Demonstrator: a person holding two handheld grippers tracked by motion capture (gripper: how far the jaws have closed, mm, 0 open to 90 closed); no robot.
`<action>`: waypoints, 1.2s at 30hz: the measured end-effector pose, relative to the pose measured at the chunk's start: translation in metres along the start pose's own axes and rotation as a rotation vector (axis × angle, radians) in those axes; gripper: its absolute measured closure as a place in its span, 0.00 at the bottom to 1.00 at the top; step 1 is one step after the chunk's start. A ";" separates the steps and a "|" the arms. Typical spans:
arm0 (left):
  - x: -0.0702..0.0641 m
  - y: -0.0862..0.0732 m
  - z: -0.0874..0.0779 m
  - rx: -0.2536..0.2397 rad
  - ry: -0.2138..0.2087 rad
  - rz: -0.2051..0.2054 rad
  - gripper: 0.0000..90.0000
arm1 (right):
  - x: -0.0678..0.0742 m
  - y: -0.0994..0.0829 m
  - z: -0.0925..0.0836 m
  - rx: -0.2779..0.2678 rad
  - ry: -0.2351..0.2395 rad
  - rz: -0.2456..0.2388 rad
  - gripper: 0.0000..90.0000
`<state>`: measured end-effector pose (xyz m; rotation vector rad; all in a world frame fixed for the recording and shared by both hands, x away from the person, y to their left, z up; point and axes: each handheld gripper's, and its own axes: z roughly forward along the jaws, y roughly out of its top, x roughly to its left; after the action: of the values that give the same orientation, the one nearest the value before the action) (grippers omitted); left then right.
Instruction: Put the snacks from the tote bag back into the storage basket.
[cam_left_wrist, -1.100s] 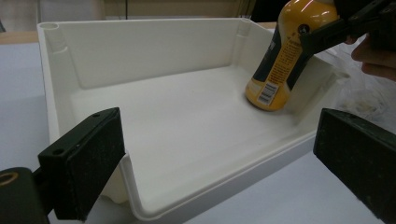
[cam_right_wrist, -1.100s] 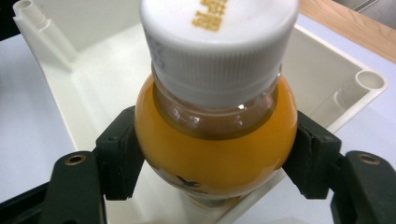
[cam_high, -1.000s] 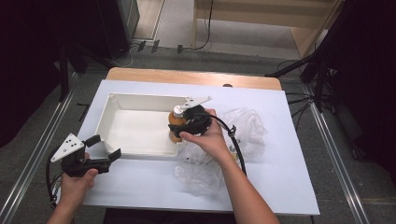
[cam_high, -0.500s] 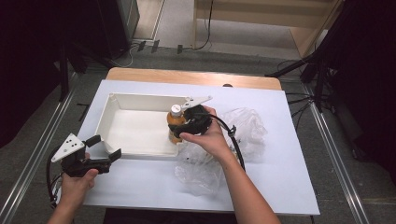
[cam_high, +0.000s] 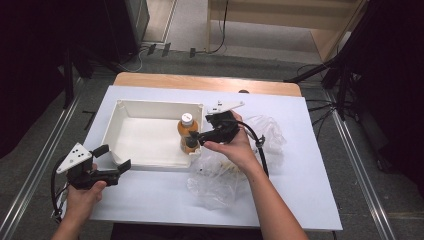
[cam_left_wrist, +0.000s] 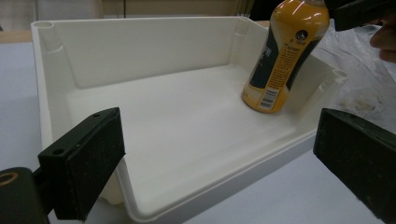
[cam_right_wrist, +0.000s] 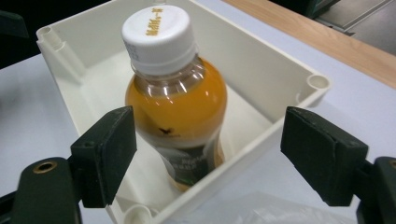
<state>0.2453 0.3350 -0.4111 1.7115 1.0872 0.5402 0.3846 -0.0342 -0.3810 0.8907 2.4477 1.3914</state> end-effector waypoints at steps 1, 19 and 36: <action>0.000 0.000 0.000 -0.001 -0.001 0.001 0.02 | -0.001 -0.002 -0.003 -0.006 -0.004 0.003 0.21; 0.002 0.001 0.000 -0.001 0.010 -0.005 0.02 | -0.017 -0.033 -0.047 -0.060 -0.094 0.040 0.19; 0.002 0.001 0.000 -0.001 0.012 -0.004 0.02 | -0.028 -0.058 -0.078 -0.090 -0.138 0.075 0.19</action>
<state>0.2465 0.3371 -0.4106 1.7071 1.0983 0.5496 0.3495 -0.1286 -0.3910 1.0301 2.2545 1.4016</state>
